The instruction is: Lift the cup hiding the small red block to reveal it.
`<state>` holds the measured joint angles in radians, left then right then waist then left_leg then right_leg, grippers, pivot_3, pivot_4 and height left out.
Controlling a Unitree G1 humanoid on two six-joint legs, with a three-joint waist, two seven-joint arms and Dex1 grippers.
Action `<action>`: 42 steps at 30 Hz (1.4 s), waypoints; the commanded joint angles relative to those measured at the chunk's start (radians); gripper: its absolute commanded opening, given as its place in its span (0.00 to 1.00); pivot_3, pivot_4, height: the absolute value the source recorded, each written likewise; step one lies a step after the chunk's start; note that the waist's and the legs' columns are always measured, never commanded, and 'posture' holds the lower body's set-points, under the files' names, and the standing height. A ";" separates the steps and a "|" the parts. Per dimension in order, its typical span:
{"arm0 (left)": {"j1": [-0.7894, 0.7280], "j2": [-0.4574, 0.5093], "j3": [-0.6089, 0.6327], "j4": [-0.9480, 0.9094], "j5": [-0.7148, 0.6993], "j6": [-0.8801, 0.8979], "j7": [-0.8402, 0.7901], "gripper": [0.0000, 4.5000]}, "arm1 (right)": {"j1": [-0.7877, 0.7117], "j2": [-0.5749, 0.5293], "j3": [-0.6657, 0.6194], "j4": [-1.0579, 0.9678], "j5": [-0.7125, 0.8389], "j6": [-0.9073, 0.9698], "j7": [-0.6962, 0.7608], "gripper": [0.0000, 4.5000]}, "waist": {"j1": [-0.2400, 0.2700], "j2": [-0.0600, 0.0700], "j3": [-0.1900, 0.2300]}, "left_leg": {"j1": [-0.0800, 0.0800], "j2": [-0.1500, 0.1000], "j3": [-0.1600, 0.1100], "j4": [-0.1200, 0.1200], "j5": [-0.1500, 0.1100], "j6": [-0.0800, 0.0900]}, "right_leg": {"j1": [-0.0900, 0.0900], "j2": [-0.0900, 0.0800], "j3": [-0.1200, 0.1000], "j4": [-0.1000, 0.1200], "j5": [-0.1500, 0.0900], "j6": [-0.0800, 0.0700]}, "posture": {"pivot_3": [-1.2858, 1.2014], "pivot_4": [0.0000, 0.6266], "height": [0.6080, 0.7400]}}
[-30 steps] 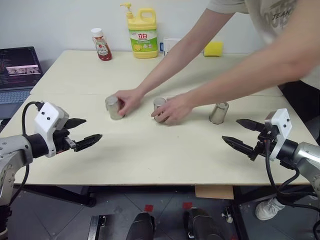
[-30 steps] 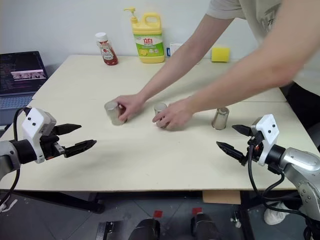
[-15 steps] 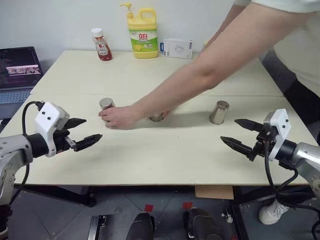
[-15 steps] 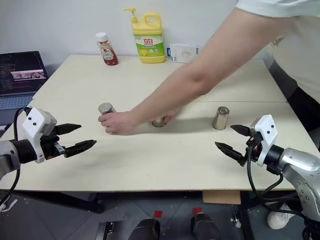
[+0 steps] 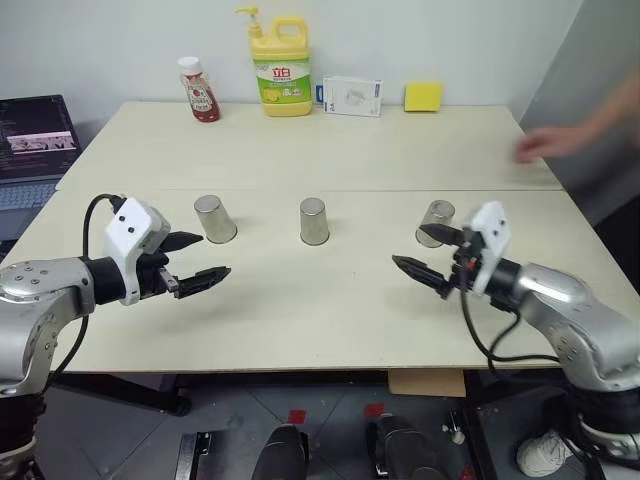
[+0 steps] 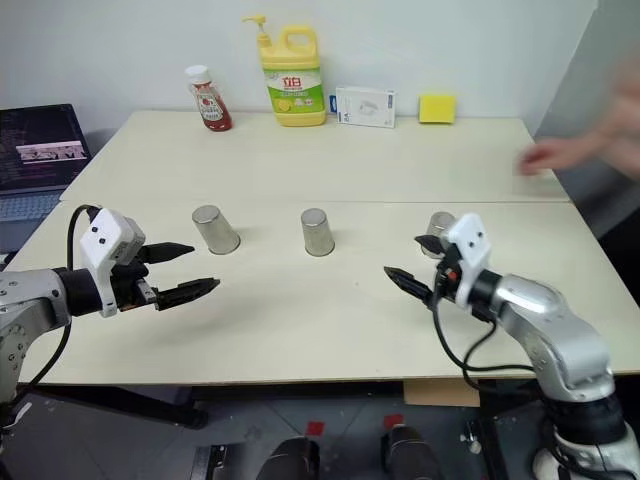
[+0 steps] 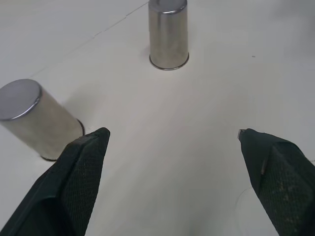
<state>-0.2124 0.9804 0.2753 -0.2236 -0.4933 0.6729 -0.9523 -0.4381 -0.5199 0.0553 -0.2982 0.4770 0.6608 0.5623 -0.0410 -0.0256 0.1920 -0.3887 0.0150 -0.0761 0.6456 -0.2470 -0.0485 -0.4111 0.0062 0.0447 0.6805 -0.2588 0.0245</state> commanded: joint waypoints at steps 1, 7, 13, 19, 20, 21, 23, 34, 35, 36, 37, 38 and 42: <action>-0.030 0.028 -0.003 -0.007 -0.022 0.000 -0.043 0.99 | -0.159 0.118 0.095 0.145 -0.105 -0.018 -0.079 1.00 | -0.001 0.000 0.000 | -0.001 0.000 0.000 0.000 0.000 0.000 | 0.000 0.000 0.000 0.000 0.000 0.000 | 0.52 0.24 1.00; -0.024 0.058 0.043 0.019 -0.037 0.022 -0.069 0.99 | -0.371 0.302 0.142 0.445 -0.179 -0.078 -0.091 1.00 | -0.011 0.000 0.000 | -0.010 0.001 0.000 -0.001 0.000 0.000 | -0.010 0.001 -0.001 0.002 0.003 -0.005 | 0.52 0.24 1.00; 0.017 0.074 0.081 0.008 -0.033 0.020 -0.067 0.99 | -0.550 0.436 0.119 0.810 -0.236 -0.217 -0.078 1.00 | -0.015 0.000 0.000 | -0.010 0.000 0.000 -0.001 0.000 0.000 | -0.010 0.000 0.000 0.001 0.003 -0.006 | 0.52 0.24 1.00; 0.053 0.074 0.111 -0.011 -0.035 0.019 -0.059 0.99 | -0.691 0.509 0.092 1.112 -0.277 -0.357 -0.046 1.00 | -0.015 0.000 0.000 | -0.010 0.000 -0.001 -0.001 0.000 0.000 | -0.010 0.000 -0.001 0.001 0.003 -0.006 | 0.52 0.24 1.00; 0.058 0.074 0.115 -0.015 -0.034 0.019 -0.058 0.99 | -0.716 0.520 0.090 1.171 -0.292 -0.389 -0.055 1.00 | -0.015 0.000 0.000 | -0.010 0.000 -0.001 -0.001 0.000 0.000 | -0.010 0.000 -0.001 0.001 0.003 -0.006 | 0.52 0.24 1.00; 0.062 0.074 0.119 -0.017 -0.033 0.019 -0.056 0.99 | -0.738 0.529 0.087 1.222 -0.305 -0.418 -0.065 1.00 | -0.016 0.000 0.000 | -0.010 0.000 -0.001 -0.001 0.000 0.000 | -0.010 0.000 -0.001 0.001 0.003 -0.006 | 0.52 0.24 1.00; 0.069 0.074 0.125 -0.023 -0.033 0.020 -0.054 0.99 | -0.770 0.540 0.082 1.302 -0.328 -0.469 -0.085 1.00 | -0.017 0.000 0.000 | -0.010 0.001 0.000 -0.001 0.000 0.000 | -0.010 0.000 -0.001 0.001 0.003 -0.006 | 0.52 0.24 1.00; 0.086 0.071 0.146 -0.040 -0.031 0.019 -0.039 1.00 | -0.824 0.582 0.049 1.493 -0.406 -0.577 -0.121 0.84 | -0.018 0.001 0.000 | -0.010 0.001 -0.001 -0.001 0.000 0.000 | -0.010 0.000 -0.001 0.002 0.003 -0.006 | 0.52 0.24 1.00; 0.085 0.071 0.146 -0.040 -0.031 0.018 -0.037 1.00 | -0.825 0.585 0.041 1.497 -0.403 -0.580 -0.121 0.79 | -0.018 0.001 0.000 | -0.010 0.001 -0.001 -0.001 0.000 0.000 | -0.010 0.000 -0.001 0.002 0.003 -0.006 | 0.52 0.24 1.00; 0.084 0.071 0.146 -0.040 -0.031 0.017 -0.037 1.00 | -0.826 0.589 0.034 1.501 -0.402 -0.582 -0.122 0.72 | -0.018 0.001 0.000 | -0.010 0.001 -0.001 -0.001 0.000 0.000 | -0.010 0.000 -0.001 0.002 0.003 -0.006 | 0.52 0.24 1.00; 0.083 0.071 0.145 -0.038 -0.030 0.016 -0.036 1.00 | -0.826 0.591 0.030 1.502 -0.405 -0.585 -0.122 0.69 | -0.018 0.001 0.000 | -0.010 0.001 -0.001 -0.001 0.000 0.000 | -0.010 0.000 -0.001 0.002 0.003 -0.006 | 0.52 0.24 1.00; 0.082 0.071 0.143 -0.037 -0.030 0.015 -0.035 1.00 | -0.825 0.592 0.026 1.503 -0.408 -0.588 -0.121 0.61 | -0.018 0.001 0.000 | -0.010 0.001 -0.001 -0.001 0.000 0.000 | -0.010 0.000 -0.001 0.002 0.003 -0.006 | 0.52 0.24 1.00; 0.071 0.069 0.133 -0.032 -0.029 0.013 -0.033 1.00 | -0.821 0.599 -0.001 1.492 -0.402 -0.597 -0.113 0.58 | -0.018 0.001 0.000 | -0.010 0.001 -0.001 -0.001 0.000 0.000 | -0.010 0.000 -0.001 0.002 0.004 -0.006 | 0.52 0.24 1.00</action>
<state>-0.1274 1.0355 0.3836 -0.2383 -0.5175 0.6948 -0.9920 -1.2321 0.0691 0.0815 1.2135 0.0654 0.0926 0.4443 -0.0585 -0.0249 0.1924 -0.3984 0.0157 -0.0771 0.6446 -0.2470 -0.0487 -0.4213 0.0065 0.0437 0.6821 -0.2553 0.0183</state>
